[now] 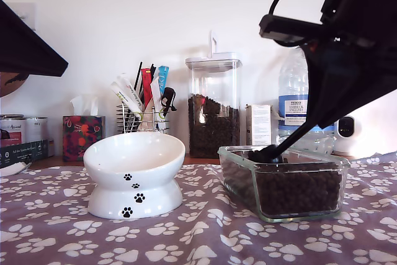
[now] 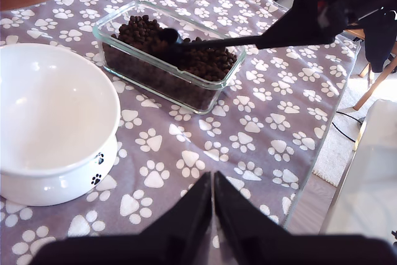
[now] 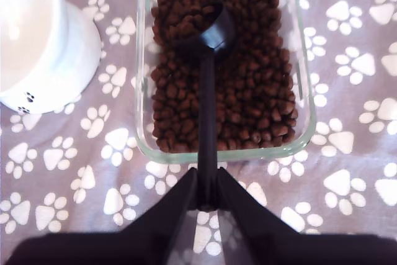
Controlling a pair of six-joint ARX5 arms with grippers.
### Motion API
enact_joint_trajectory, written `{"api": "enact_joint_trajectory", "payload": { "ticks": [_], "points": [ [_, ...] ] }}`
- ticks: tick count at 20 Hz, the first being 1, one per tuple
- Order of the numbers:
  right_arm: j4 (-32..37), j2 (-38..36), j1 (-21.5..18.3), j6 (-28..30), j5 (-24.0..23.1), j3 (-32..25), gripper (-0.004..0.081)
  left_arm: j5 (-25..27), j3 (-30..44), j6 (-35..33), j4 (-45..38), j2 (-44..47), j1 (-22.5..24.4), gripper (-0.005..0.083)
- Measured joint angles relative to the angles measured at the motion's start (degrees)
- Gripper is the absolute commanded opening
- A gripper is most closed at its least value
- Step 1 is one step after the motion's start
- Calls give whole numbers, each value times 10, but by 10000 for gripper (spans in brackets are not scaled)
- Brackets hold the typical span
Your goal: Measure one spoon of cat food and pour it into the food bowl
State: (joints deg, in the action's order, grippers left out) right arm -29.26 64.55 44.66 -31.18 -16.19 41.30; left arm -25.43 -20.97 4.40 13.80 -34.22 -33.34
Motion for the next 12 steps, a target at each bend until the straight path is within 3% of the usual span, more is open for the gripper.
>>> {"api": "enact_joint_trajectory", "payload": {
  "ticks": [12],
  "points": [
    [6,-75,0,10,-22,-15,-12,4,0,0,0,0,0,-19]
  ]
}}
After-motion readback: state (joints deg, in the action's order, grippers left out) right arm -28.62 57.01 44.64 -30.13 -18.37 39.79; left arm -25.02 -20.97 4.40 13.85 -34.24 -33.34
